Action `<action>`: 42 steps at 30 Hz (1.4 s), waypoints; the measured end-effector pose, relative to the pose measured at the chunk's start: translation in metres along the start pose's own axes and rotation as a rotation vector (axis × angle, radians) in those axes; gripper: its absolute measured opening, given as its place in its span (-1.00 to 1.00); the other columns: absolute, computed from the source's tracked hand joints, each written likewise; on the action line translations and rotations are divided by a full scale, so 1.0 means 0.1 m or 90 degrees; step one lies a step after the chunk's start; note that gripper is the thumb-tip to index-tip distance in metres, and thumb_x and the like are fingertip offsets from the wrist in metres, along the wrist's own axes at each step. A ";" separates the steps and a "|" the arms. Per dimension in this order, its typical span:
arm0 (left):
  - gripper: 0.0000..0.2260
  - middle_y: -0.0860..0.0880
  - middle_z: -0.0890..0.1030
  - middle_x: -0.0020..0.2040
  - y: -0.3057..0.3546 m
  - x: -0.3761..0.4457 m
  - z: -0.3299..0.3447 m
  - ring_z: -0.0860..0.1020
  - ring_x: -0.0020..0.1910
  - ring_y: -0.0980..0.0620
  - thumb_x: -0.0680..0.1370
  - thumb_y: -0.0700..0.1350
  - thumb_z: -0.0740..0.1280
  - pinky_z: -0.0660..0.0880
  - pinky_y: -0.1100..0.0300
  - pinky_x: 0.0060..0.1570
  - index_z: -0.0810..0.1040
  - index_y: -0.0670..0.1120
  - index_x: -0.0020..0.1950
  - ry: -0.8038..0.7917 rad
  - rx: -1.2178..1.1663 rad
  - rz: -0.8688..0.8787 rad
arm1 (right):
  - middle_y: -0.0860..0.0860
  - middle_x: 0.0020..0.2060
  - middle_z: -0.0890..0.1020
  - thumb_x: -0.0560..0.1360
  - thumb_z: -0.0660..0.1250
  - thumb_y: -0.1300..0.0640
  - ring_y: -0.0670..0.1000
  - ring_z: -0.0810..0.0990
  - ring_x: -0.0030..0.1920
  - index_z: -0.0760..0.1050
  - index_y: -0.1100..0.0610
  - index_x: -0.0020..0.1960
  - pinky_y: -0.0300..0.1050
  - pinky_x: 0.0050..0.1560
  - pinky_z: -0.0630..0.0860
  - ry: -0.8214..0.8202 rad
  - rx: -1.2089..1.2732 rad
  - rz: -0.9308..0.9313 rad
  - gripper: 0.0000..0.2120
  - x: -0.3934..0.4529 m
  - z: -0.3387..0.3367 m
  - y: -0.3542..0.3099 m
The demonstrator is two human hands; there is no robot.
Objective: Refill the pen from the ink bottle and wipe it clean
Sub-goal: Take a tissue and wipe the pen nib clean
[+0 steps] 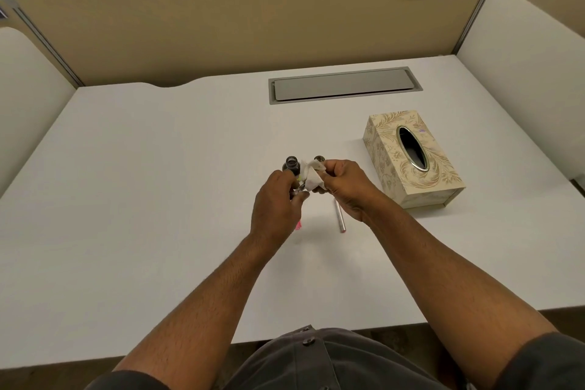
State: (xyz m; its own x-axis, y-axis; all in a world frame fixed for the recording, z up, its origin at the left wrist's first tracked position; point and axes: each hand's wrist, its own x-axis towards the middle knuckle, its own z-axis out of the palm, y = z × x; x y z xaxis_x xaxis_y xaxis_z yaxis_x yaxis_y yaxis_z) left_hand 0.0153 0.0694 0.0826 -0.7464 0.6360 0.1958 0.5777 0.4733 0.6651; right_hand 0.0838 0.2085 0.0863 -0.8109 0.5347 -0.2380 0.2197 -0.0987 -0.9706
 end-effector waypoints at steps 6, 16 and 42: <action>-0.81 -0.02 0.67 -0.13 0.06 0.06 -0.16 0.62 -0.14 -0.01 0.63 -0.07 0.19 0.50 0.20 -0.15 0.56 -0.11 0.00 -0.272 -0.087 -0.087 | 0.11 -0.22 0.64 0.57 0.32 0.18 -0.11 0.51 -0.34 0.63 0.26 -0.03 -0.28 -0.28 0.46 -0.029 -0.032 -0.013 -0.84 -0.03 -0.02 -0.06; -0.81 0.00 0.69 -0.22 0.04 0.02 -0.12 0.65 -0.24 0.06 0.61 -0.10 0.26 0.50 0.33 -0.25 0.64 -0.11 -0.09 -0.214 -0.087 -0.124 | 0.10 -0.24 0.65 0.55 0.36 0.13 -0.06 0.55 -0.32 0.63 0.24 -0.05 -0.22 -0.26 0.48 -0.011 -0.130 0.005 -0.83 -0.06 -0.01 -0.09; -0.81 -0.02 0.70 -0.20 -0.06 0.03 -0.12 0.65 -0.24 0.12 0.59 -0.12 0.27 0.54 0.27 -0.16 0.64 -0.16 -0.09 -0.146 -0.118 -0.163 | 0.07 -0.20 0.64 0.57 0.33 0.12 -0.04 0.60 -0.23 0.58 0.18 -0.02 -0.18 -0.23 0.51 0.156 0.072 0.079 -0.87 0.08 -0.28 -0.02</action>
State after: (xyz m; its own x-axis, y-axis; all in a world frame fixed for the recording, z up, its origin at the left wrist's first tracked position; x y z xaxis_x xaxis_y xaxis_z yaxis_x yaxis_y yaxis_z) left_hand 0.0057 0.0611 0.0871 -0.7537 0.6409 -0.1457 0.2966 0.5295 0.7948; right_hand 0.0921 0.2363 0.0877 -0.6231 0.6984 -0.3522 0.2355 -0.2619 -0.9359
